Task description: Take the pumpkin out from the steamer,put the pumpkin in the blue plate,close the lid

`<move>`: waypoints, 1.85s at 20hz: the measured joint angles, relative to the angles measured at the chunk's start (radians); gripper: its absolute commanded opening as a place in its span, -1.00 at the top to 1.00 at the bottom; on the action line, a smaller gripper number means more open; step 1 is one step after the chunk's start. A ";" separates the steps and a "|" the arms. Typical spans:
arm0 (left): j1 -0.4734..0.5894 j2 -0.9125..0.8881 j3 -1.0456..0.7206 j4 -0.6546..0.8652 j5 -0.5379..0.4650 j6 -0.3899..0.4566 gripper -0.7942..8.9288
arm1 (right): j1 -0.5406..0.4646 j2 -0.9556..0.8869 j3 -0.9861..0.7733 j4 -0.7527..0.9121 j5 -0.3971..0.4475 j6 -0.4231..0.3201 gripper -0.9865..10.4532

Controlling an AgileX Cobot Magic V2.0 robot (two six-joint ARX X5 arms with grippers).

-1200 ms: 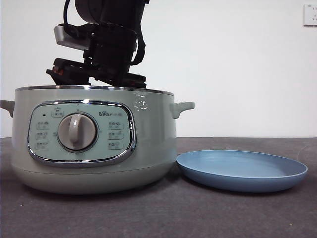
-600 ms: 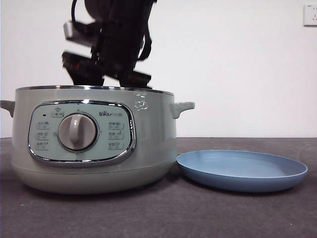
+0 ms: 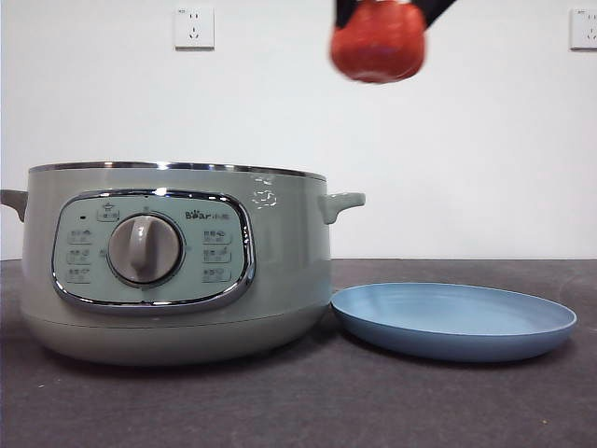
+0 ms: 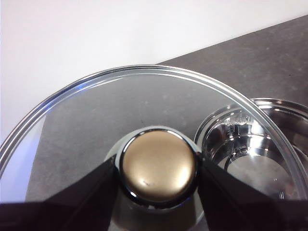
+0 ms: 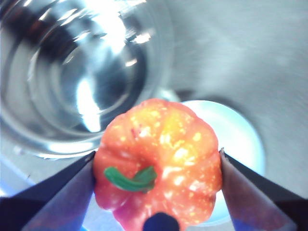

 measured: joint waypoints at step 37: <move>-0.001 0.097 0.000 0.068 0.114 -0.016 0.85 | -0.101 -0.060 -0.905 0.714 0.070 0.130 -0.08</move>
